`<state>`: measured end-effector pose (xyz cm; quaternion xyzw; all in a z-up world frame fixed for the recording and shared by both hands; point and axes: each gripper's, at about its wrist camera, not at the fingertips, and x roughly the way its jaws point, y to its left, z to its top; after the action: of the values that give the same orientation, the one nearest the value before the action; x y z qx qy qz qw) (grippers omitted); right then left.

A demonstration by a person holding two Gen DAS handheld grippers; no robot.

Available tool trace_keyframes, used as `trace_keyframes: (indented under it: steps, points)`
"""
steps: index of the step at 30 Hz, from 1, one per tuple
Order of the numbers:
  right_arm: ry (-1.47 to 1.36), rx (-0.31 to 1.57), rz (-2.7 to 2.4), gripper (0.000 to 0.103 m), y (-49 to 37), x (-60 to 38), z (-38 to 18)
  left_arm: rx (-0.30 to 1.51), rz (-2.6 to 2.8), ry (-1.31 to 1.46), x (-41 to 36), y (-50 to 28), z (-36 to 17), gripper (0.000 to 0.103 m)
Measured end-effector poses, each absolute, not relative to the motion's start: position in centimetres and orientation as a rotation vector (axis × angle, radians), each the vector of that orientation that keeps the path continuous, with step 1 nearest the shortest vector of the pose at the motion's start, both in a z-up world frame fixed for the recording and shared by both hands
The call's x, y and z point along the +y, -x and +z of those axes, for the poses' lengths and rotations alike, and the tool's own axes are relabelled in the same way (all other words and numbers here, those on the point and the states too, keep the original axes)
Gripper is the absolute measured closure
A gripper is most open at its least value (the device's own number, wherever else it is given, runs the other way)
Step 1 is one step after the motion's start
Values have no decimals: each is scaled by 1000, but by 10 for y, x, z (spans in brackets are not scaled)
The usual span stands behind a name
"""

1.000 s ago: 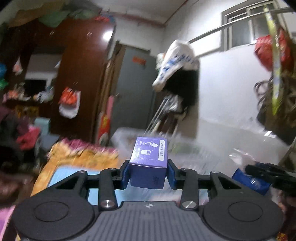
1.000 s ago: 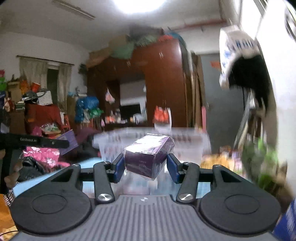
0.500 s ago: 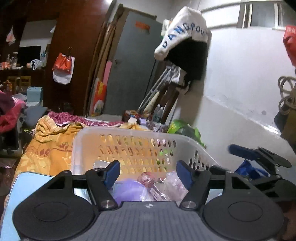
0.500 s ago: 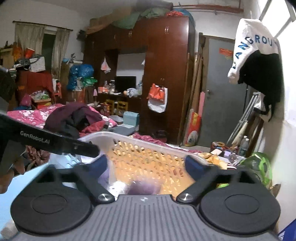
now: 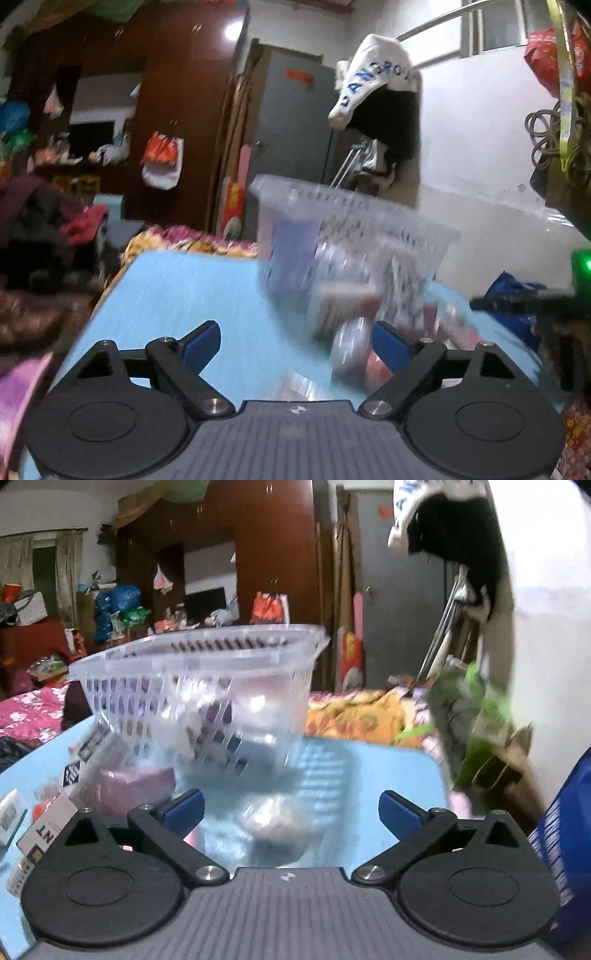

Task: Organize objects
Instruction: 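Grasp the clear-wrapped white box with left tool while right tool grasps clear bag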

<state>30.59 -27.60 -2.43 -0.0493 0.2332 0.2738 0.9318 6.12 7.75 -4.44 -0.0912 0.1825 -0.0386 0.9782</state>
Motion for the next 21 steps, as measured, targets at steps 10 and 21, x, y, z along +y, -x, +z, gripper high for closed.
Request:
trace_keyframes:
  steps: [10,21]
  points:
    - [104,570,550,7,-319,-270,-47,433,-126,165,56,-49,-66,12]
    - [142,606,509,27,-325,-265,-49,431,-39,98,41,-52,-75,19]
